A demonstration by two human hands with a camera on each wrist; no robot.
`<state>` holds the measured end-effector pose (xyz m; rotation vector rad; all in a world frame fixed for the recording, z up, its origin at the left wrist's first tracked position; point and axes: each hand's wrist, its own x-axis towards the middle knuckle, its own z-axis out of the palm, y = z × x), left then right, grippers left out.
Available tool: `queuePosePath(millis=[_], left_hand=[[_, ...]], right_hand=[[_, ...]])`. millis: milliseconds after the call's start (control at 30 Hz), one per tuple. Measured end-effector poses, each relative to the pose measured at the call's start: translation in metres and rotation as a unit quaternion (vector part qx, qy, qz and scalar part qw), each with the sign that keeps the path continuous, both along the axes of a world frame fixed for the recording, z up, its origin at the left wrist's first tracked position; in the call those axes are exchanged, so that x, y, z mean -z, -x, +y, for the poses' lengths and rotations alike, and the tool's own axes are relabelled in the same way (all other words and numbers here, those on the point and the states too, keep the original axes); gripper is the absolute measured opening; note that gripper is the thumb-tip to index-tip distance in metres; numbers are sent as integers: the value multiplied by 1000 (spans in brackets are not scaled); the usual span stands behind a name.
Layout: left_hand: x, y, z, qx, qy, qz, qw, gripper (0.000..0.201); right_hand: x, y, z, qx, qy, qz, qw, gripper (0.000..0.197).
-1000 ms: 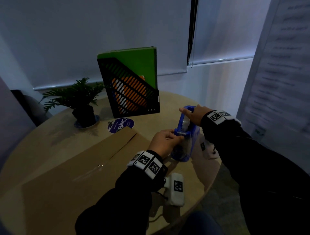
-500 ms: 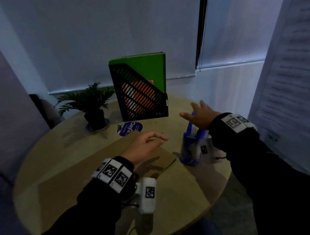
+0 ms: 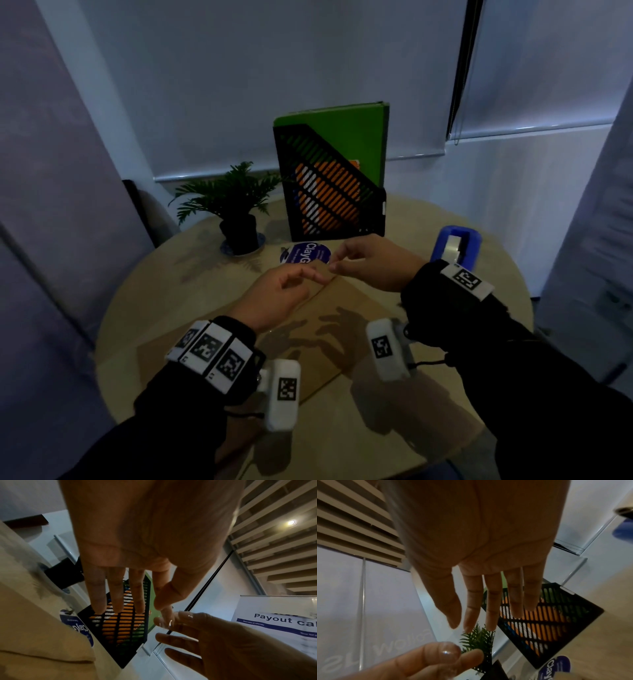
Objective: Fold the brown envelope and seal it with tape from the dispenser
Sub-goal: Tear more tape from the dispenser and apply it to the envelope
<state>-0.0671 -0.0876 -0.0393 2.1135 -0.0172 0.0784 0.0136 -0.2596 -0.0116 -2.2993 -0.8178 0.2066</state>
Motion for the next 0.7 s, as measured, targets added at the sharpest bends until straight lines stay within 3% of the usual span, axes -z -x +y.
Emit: queuePosePath(millis=[700], left_hand=[[6, -1, 52, -40, -58, 44, 997, 43]], right_hand=[[7, 18, 52, -37, 33, -95, 994, 13]])
